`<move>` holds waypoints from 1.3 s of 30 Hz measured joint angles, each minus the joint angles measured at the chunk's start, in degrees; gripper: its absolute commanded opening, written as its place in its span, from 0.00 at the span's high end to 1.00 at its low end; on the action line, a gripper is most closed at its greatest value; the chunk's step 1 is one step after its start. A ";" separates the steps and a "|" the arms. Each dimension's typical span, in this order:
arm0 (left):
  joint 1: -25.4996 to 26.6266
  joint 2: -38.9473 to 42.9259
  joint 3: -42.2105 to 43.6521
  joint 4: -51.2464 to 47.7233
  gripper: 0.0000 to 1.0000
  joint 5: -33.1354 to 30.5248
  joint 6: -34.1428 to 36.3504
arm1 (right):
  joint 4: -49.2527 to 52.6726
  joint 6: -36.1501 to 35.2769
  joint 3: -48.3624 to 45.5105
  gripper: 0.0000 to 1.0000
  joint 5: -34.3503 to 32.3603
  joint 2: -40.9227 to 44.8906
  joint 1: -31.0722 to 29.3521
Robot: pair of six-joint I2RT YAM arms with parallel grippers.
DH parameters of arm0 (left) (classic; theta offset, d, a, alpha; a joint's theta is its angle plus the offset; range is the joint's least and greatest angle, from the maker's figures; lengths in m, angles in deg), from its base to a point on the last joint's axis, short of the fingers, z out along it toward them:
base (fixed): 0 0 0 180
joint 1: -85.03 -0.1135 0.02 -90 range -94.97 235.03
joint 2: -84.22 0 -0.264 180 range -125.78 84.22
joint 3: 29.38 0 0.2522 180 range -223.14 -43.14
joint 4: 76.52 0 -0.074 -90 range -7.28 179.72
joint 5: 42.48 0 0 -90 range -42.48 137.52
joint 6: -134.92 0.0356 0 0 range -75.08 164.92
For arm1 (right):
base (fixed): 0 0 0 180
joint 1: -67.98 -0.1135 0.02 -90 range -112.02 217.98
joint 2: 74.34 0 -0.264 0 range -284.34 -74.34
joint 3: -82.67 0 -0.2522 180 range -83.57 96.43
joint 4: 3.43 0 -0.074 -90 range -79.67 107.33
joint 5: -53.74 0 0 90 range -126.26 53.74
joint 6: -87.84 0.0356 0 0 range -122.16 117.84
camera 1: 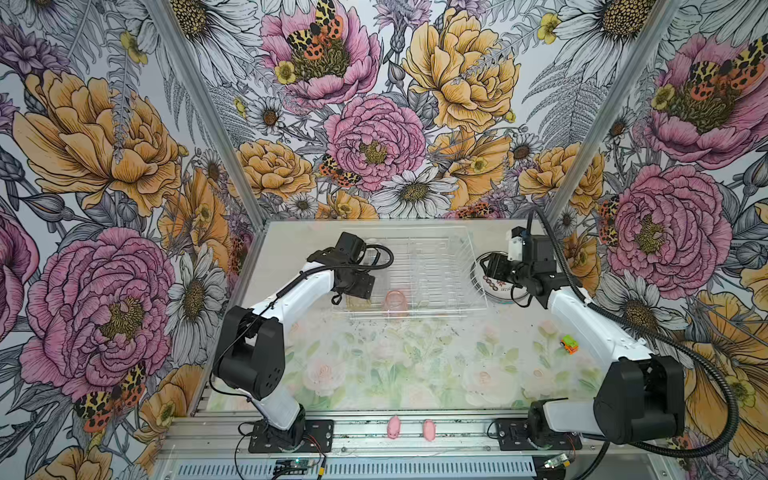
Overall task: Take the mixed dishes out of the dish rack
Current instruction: 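Close left gripper around the amber glass's open end, then lift the amber glass out of the rack with left gripper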
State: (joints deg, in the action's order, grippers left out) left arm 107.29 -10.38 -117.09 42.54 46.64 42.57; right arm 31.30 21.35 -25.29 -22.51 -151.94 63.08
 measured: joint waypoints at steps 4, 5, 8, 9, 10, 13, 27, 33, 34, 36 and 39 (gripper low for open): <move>0.00 -1.07 -0.37 -0.04 0.17 -0.09 0.31 | 0.02 0.00 0.00 0.36 0.02 -0.33 0.00; 0.00 -1.53 -0.57 -0.04 0.17 -0.17 0.42 | 0.00 0.00 0.00 0.36 0.02 -0.46 0.00; 0.00 -3.17 -1.36 -0.13 0.17 -0.33 0.87 | 0.00 0.02 0.00 0.36 0.02 -0.87 0.00; 0.00 -3.61 -1.55 -0.13 0.17 -0.44 0.90 | 0.02 0.02 0.00 0.36 0.02 -0.98 0.00; 0.00 -4.07 -1.73 -0.20 0.17 -0.57 1.03 | 0.04 0.02 0.00 0.36 0.02 -1.07 0.00; 0.00 -5.07 -2.19 -0.17 0.17 -0.90 1.31 | 0.00 0.02 0.00 0.36 0.02 -1.29 0.00; -0.28 -6.38 -2.95 -0.13 0.41 -0.94 2.38 | -0.02 0.04 0.00 0.36 0.02 -2.84 0.00; -1.38 -6.19 -2.93 0.00 0.49 0.83 2.56 | -0.04 0.42 0.00 0.36 0.44 -2.84 0.00; -1.57 -5.99 -2.89 -0.07 0.49 1.38 2.56 | -0.04 0.46 0.00 0.36 0.74 -2.84 -0.04; -1.95 -5.57 -2.84 -0.24 0.50 2.51 2.56 | -0.04 0.44 0.00 0.37 1.46 -2.84 -0.17; -2.51 -4.20 -2.64 -0.28 0.50 4.20 2.56 | -0.04 0.39 0.00 0.37 2.84 -2.84 -0.61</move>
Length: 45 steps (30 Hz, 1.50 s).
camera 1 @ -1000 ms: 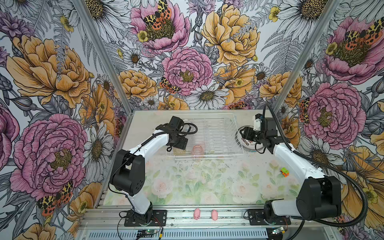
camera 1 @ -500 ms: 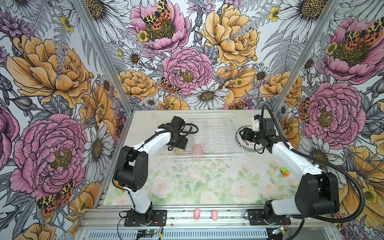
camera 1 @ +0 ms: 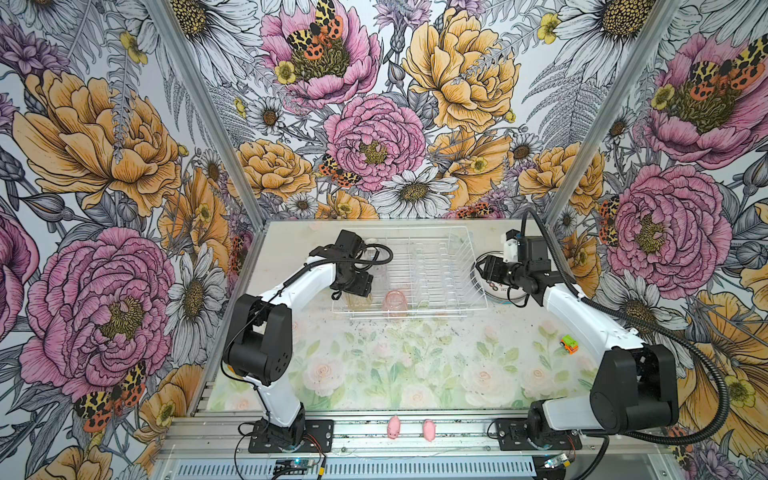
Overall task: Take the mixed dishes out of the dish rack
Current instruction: 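Lift the amber glass out of the rack with left gripper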
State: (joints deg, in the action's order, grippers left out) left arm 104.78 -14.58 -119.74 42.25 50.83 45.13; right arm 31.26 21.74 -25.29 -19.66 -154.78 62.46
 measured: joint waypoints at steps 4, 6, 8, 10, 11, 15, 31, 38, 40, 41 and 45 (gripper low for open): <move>-1.31 3.56 0.31 -0.31 0.51 3.26 0.00 | -0.04 -0.68 0.00 0.38 2.82 0.00 -0.59; -2.25 5.40 0.37 -0.26 0.51 5.05 0.00 | -0.20 -1.03 0.00 0.38 4.81 0.00 -0.94; -3.30 7.15 0.55 -0.24 0.51 6.82 -0.02 | -0.52 -1.25 0.00 0.39 7.61 0.00 -1.36; -4.26 8.74 1.05 0.02 0.51 8.59 -0.04 | -1.03 -1.38 0.00 0.39 10.62 0.00 -1.81; -4.70 9.55 1.42 0.17 0.51 9.49 -0.09 | -1.40 -1.49 0.00 0.40 12.13 0.00 -2.01; -6.54 13.00 3.17 1.38 0.51 14.64 -0.70 | -4.04 -1.51 -0.07 0.43 19.10 0.09 -2.82; -7.67 17.35 9.20 22.40 0.52 38.21 -12.55 | -34.29 12.96 -7.67 0.55 39.43 -0.09 -10.01; -7.41 17.33 11.65 35.85 0.52 45.03 -20.90 | -44.28 18.08 -7.61 0.55 40.96 -3.04 -13.05; -7.08 17.25 11.67 38.71 0.52 46.07 -22.58 | -46.25 19.02 -7.50 0.55 41.16 -4.02 -13.77; -6.82 17.05 11.67 40.30 0.53 46.69 -23.41 | -47.45 19.69 -7.45 0.55 41.38 -4.57 -14.16; -5.57 15.26 11.67 45.59 0.53 48.65 -26.27 | -51.30 21.75 -7.30 0.55 41.79 -6.03 -15.28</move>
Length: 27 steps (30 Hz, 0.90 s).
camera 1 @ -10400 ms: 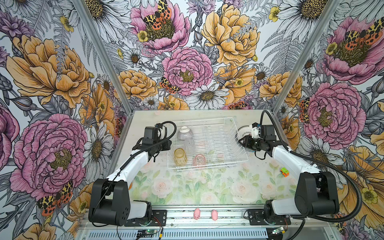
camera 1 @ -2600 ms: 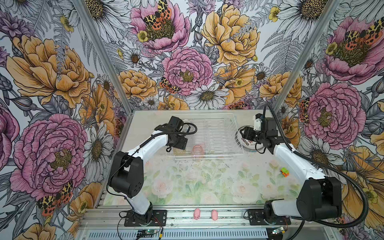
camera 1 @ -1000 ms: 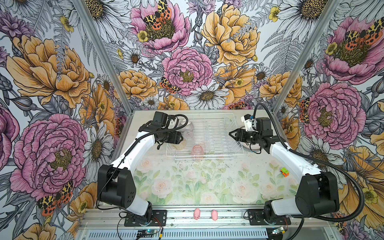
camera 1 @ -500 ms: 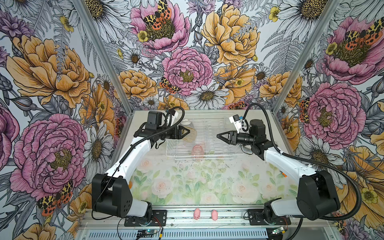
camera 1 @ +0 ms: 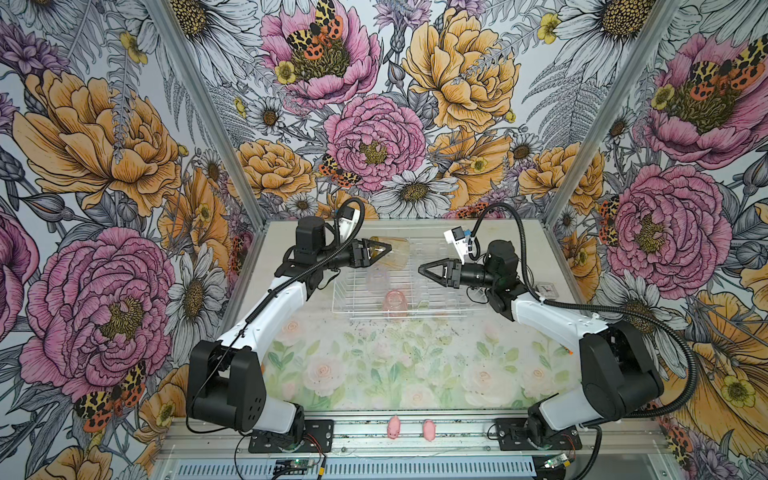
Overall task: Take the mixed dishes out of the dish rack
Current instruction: 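Lift the amber glass out of the rack with left gripper, then hold the amber glass out with left gripper while right gripper grasps it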
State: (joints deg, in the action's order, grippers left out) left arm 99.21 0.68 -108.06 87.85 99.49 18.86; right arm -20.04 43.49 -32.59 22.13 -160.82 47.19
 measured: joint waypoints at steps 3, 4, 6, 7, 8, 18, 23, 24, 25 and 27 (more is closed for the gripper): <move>0.83 -2.10 0.00 2.47 0.53 0.68 -1.64 | -2.34 1.05 0.70 0.56 0.20 -0.37 -0.70; 1.09 -2.69 0.00 2.97 0.53 0.90 -2.12 | -3.08 1.33 1.01 0.56 0.22 -0.37 -0.83; 1.53 -3.61 0.00 4.11 0.53 1.29 -2.84 | -3.96 1.53 1.84 0.56 0.20 -0.39 -1.01; 1.73 -3.85 0.00 4.92 0.53 1.53 -3.48 | -4.17 1.68 2.08 0.56 0.22 -0.39 -1.01; 1.75 -3.96 0.00 5.55 0.53 1.51 -3.91 | -4.59 1.77 2.40 0.56 0.20 -0.57 -0.98; 2.69 -4.74 0.00 9.07 0.53 2.16 -5.77 | -5.99 2.60 3.04 0.56 -0.07 -2.29 -1.01; 3.10 -4.74 0.00 10.01 0.53 3.02 -6.56 | -5.99 2.80 3.04 0.57 -0.07 -2.36 -1.01; 2.99 -4.74 0.00 10.29 0.54 3.04 -6.69 | -5.97 2.80 3.04 0.57 -0.07 -2.36 -1.01; 2.95 -4.74 0.00 10.45 0.53 3.06 -6.88 | -5.99 2.82 3.06 0.58 -0.04 -2.38 -1.01; 2.95 -4.74 0.00 10.78 0.53 3.19 -7.02 | -6.25 3.04 3.21 0.59 -0.04 -2.45 -1.01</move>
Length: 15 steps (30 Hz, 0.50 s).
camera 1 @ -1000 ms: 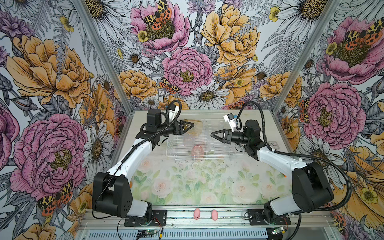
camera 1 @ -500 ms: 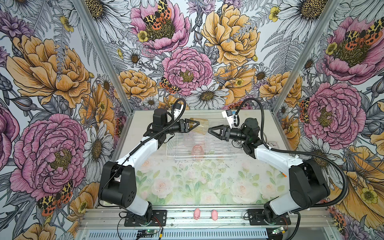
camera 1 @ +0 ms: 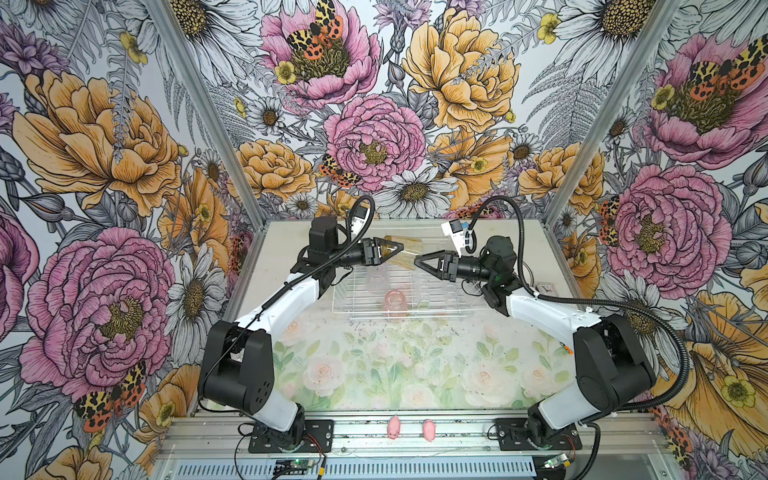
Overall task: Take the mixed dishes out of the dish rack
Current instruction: 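Hold the amber glass out with left gripper while right gripper grasps it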
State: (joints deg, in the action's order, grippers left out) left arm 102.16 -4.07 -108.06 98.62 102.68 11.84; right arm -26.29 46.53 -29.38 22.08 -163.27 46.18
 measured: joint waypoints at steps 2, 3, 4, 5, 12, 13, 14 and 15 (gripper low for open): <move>0.17 -0.11 0.00 0.44 0.54 0.04 -0.07 | -0.72 0.44 0.24 0.60 0.00 -0.28 -0.04; 0.28 -0.26 0.00 0.85 0.54 0.04 -0.26 | -1.51 0.83 0.46 0.61 0.00 -0.61 -0.04; 0.50 -0.52 0.00 1.31 0.54 0.07 -0.61 | -2.21 1.27 0.81 0.62 0.02 -1.05 -0.04; 0.68 -0.87 0.00 1.90 0.54 0.17 -1.09 | -2.84 1.55 1.09 0.63 0.02 -1.53 -0.07; 1.62 -4.09 0.35 10.73 0.55 1.53 -7.04 | -7.85 4.87 1.92 0.80 0.09 -3.65 -0.55; 1.64 -4.52 0.37 11.89 0.55 1.86 -7.72 | -8.35 5.27 1.92 0.85 0.04 -3.82 -0.63; 1.70 -4.85 0.39 12.85 0.55 2.10 -8.50 | -8.59 5.68 1.92 0.88 0.07 -3.93 -0.59; 1.84 -5.18 0.42 13.94 0.55 2.64 -9.46 | -9.22 5.92 1.92 0.92 0.46 -4.07 -0.57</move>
State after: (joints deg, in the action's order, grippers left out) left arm 103.99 -9.25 -107.65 112.57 105.32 2.38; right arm -35.52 52.45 -27.45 22.54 -167.33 45.61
